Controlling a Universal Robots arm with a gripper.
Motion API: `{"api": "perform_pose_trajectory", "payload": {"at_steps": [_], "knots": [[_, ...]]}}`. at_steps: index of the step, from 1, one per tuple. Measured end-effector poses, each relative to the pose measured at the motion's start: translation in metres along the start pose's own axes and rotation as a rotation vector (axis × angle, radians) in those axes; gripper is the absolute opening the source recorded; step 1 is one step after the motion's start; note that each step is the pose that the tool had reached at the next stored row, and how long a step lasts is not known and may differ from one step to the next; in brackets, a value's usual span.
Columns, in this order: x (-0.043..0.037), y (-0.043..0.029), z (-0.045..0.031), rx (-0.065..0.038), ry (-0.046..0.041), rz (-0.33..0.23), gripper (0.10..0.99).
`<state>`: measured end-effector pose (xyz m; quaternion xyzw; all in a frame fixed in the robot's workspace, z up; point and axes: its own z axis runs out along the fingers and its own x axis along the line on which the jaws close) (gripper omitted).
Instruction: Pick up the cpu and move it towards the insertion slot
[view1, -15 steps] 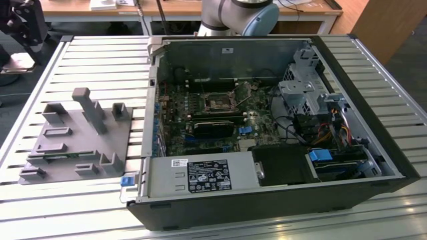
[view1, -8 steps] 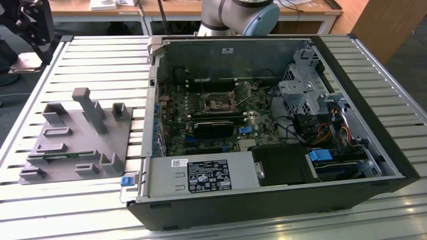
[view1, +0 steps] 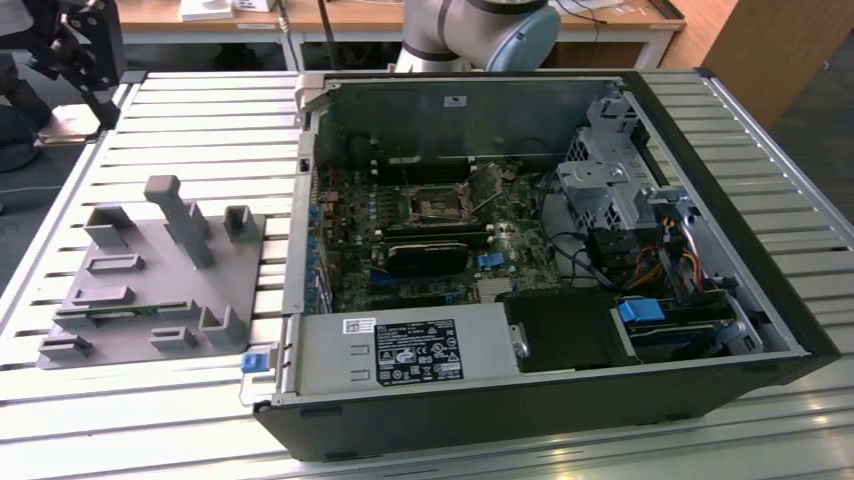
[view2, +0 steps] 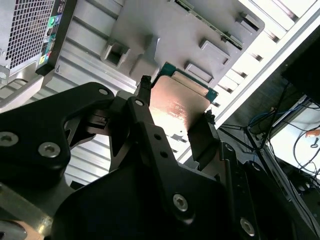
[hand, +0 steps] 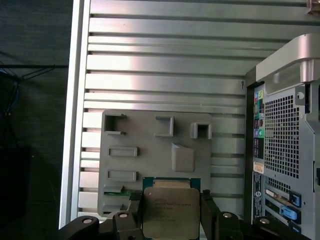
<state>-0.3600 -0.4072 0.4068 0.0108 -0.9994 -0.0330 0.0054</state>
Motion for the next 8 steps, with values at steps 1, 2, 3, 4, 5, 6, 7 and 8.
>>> {"api": "perform_pose_trajectory", "payload": {"at_steps": [1,2,3,4,5,6,7,8], "knots": [[-0.0023,0.0,0.0,0.0,0.0,0.0,0.545],[-0.0045,-0.0001,-0.0001,0.0,0.0001,0.0,0.545],[-0.0063,-0.0001,-0.0001,0.0,0.0001,0.0,0.545],[-0.008,-0.0002,-0.0001,0.0,0.0,0.0,0.545],[-0.0098,-0.0002,-0.0002,0.0,0.0001,0.0,0.545],[-0.0115,-0.0002,-0.0002,0.0,0.0001,0.0,0.545],[-0.0131,-0.0003,-0.0002,0.0,0.0001,0.0,0.545],[-0.0148,-0.0003,-0.0002,0.0,0.0,0.0,0.545]]}}
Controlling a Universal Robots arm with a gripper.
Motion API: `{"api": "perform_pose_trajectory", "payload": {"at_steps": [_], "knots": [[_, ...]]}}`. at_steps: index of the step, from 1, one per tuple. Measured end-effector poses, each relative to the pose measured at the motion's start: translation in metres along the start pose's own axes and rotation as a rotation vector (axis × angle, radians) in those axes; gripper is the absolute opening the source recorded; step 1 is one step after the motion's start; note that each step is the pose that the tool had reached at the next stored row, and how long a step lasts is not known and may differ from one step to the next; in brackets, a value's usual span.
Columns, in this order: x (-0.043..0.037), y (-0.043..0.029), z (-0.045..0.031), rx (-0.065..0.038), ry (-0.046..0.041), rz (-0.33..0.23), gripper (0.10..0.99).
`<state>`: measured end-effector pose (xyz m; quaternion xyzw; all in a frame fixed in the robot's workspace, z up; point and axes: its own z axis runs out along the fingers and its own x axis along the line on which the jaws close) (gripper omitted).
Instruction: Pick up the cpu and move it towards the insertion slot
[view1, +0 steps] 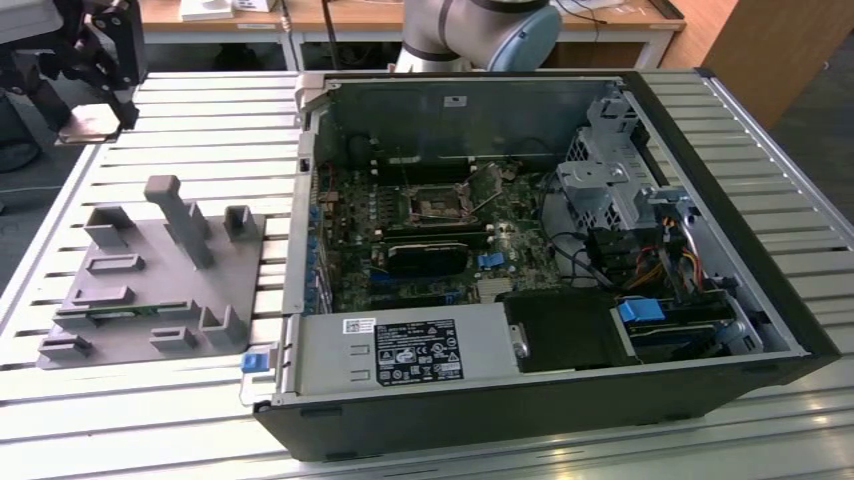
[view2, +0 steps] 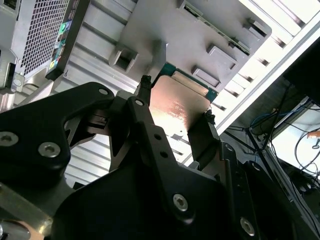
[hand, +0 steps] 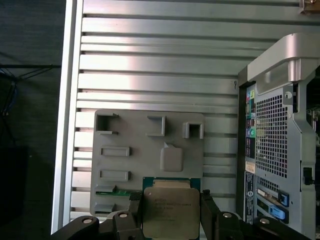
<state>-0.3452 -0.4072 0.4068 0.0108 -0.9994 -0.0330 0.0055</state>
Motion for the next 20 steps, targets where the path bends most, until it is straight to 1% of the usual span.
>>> {"api": "perform_pose_trajectory", "payload": {"at_steps": [20], "knots": [[-0.036,-0.0008,-0.0005,0.0,0.0001,0.0,0.545]]}}
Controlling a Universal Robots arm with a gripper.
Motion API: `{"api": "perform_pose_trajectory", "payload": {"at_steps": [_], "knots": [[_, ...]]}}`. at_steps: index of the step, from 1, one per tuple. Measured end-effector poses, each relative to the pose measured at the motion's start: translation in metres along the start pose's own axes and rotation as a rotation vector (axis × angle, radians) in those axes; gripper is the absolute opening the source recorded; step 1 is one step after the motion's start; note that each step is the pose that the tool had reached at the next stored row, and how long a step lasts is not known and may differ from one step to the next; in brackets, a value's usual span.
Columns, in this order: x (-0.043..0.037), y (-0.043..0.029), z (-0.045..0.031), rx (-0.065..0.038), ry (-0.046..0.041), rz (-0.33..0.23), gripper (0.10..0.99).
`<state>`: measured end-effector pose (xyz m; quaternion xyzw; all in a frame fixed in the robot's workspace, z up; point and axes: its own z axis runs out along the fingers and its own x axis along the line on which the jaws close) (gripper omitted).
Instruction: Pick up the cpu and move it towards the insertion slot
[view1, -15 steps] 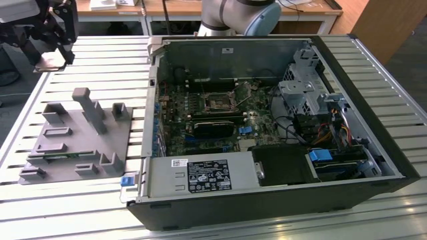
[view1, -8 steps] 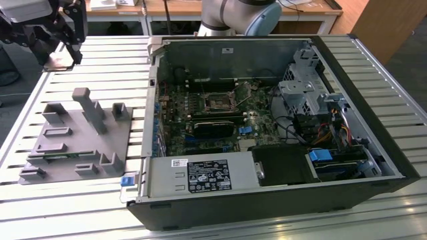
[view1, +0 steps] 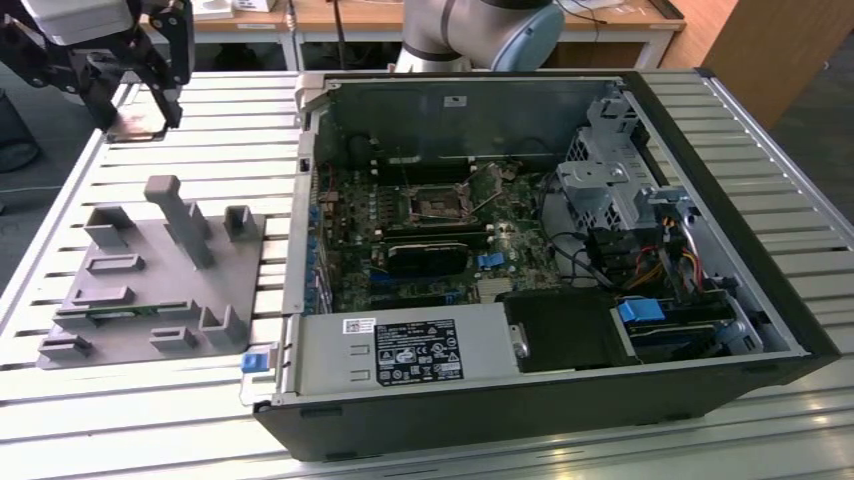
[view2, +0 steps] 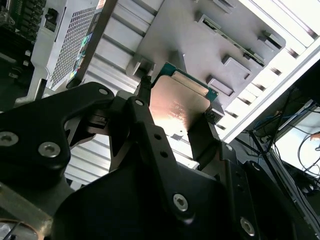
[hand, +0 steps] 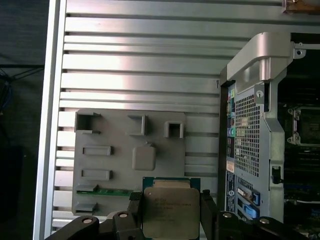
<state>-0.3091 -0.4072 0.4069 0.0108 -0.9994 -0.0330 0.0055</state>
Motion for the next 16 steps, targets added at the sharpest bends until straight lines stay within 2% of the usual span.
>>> {"api": "perform_pose_trajectory", "payload": {"at_steps": [16], "knots": [[-0.0329,-0.0007,-0.0003,0.0,-0.0001,0.0,0.545]]}}
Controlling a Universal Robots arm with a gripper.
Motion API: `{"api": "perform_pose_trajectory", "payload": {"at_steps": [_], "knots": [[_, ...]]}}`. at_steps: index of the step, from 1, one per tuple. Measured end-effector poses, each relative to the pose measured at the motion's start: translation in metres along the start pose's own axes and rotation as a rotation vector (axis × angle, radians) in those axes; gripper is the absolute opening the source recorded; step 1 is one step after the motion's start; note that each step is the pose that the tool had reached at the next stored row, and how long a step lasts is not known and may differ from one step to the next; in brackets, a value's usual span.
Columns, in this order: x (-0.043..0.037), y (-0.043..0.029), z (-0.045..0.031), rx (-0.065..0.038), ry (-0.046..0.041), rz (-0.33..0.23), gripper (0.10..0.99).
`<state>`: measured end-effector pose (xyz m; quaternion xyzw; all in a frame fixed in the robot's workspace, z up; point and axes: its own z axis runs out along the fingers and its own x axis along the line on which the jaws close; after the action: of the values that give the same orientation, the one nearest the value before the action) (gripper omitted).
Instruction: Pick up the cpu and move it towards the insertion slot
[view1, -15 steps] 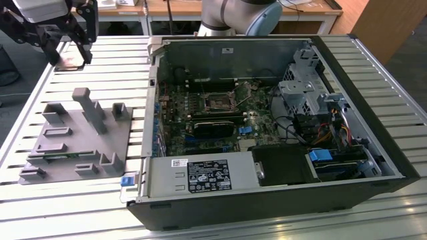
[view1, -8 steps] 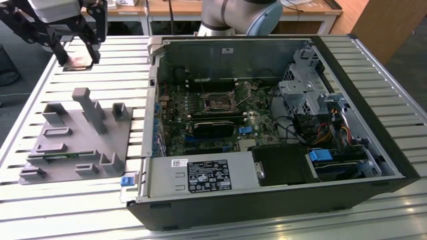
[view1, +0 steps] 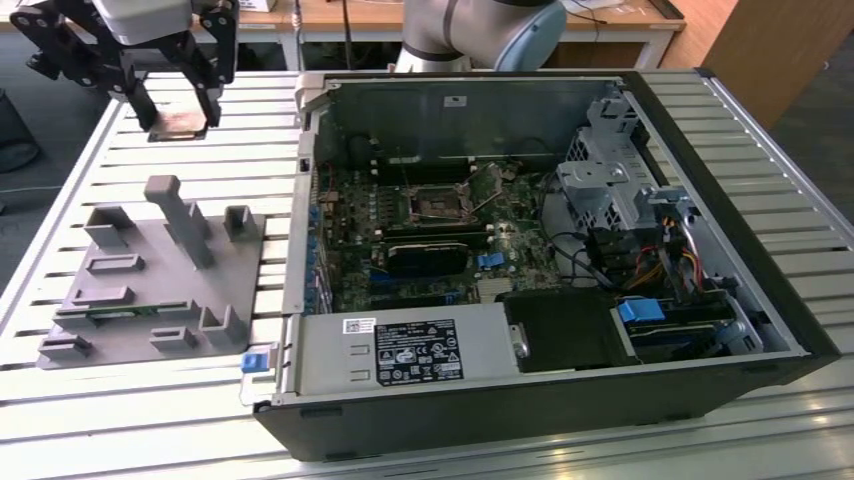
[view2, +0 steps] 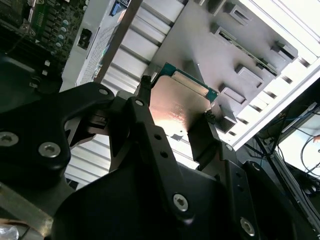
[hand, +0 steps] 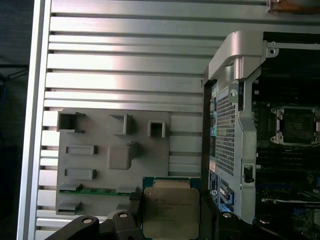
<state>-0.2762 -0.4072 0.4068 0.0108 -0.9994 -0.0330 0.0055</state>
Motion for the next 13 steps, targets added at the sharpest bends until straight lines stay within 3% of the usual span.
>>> {"api": "perform_pose_trajectory", "payload": {"at_steps": [7,13], "knots": [[-0.0126,-0.0003,-0.0002,0.0,0.0001,0.0,0.545],[-0.0187,-0.0004,-0.0002,0.0,0.0,0.0,0.545]]}}
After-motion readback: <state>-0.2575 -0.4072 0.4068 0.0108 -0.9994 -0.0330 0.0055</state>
